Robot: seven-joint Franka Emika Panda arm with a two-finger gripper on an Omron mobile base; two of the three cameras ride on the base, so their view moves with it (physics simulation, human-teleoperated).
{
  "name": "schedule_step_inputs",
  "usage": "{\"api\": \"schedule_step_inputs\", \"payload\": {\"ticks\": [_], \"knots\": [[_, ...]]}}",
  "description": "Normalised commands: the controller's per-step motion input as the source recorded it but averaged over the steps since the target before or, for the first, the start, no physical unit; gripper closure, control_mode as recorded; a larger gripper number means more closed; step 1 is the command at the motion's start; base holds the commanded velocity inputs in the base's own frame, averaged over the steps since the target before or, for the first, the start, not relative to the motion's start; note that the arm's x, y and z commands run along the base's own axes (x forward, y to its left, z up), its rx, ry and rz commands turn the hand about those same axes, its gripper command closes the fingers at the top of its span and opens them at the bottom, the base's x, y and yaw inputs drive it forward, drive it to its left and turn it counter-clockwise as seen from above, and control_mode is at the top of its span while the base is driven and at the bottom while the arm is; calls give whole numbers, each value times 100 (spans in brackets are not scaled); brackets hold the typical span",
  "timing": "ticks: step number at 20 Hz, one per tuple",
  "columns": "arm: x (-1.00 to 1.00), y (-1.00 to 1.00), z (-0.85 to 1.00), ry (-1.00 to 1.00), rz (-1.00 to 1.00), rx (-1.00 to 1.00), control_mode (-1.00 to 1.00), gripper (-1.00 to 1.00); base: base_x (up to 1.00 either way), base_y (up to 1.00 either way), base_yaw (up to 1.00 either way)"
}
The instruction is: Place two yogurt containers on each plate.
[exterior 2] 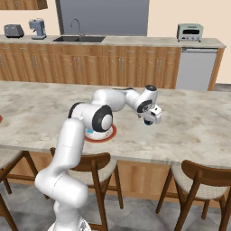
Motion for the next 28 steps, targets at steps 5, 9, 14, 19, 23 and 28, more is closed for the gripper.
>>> {"api": "schedule_step_inputs", "payload": {"ticks": [5, 9, 14, 19, 23, 28], "knots": [[19, -2, -3, 0, 0, 0, -100, -100, 0, 0, 0], [19, -10, -6, 0, 0, 0, -100, -100, 0, 0, 0], [18, -14, -8, 0, 0, 0, -100, -100, 0, 0, 0], [11, -1, -14, 0, 0, 0, -100, -100, 0, 0, 0], [8, 1, -12, 0, 0, 0, -100, -100, 0, 0, 0], [14, 0, -13, 0, 0, 0, -100, 100, 0, 0, 0]]}}
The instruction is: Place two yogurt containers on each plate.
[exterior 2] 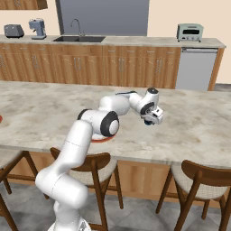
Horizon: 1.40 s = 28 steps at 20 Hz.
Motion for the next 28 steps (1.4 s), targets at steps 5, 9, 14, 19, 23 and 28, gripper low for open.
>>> {"api": "schedule_step_inputs", "payload": {"ticks": [5, 9, 14, 19, 23, 28], "knots": [[-1, 1, -3, -3, 1, 0, -100, 100, 0, 0, 0], [-42, 17, 25, 0, 0, 0, -100, 100, 0, 0, 0], [-41, 50, 35, 6, 0, 0, -100, 100, 0, 0, 0], [-54, 58, 19, 3, 0, 0, -100, 100, 0, 0, 0], [-55, 59, 7, 2, 0, 0, -100, 100, 0, 0, 0], [-46, 63, 0, 0, 0, -5, -100, 100, 0, 0, 0]]}}
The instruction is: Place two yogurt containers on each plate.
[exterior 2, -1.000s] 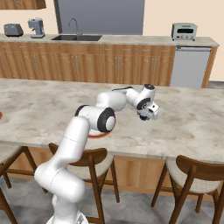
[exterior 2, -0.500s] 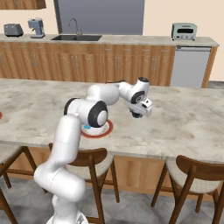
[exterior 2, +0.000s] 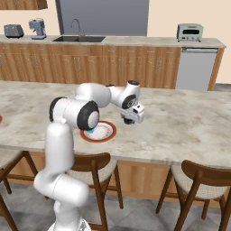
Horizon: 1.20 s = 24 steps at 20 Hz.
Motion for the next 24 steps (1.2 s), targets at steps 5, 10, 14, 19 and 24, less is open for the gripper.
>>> {"api": "schedule_step_inputs", "payload": {"ticks": [5, 10, 14, 19, 24], "knots": [[-34, 67, 4, 10, 0, -7, -100, 100, 0, 0, 0], [-27, 62, 3, 11, 0, -4, -100, 100, 0, 0, 0], [-9, 44, 0, 7, 0, -3, -100, 100, 0, 0, 0], [0, 25, -10, 1, 0, 0, -100, 100, 0, 0, 0], [0, 18, -17, 0, 0, 0, -100, 100, 0, 0, 0]]}}
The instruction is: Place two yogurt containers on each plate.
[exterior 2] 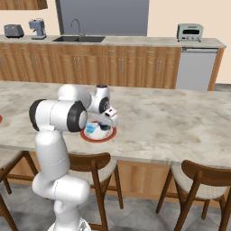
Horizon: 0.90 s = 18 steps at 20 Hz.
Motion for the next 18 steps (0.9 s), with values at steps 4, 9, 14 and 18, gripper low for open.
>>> {"api": "schedule_step_inputs", "payload": {"ticks": [4, 9, 14, 18], "knots": [[0, 4, -20, 0, 0, 0, -100, 100, 0, 0, 0], [0, 0, -17, 0, 0, 0, -100, 100, 0, 0, 0], [-5, 0, 0, 2, 0, 0, -100, 100, 0, 0, 0], [-13, 0, 14, 14, 0, 0, -100, 100, 0, 0, 0]]}}
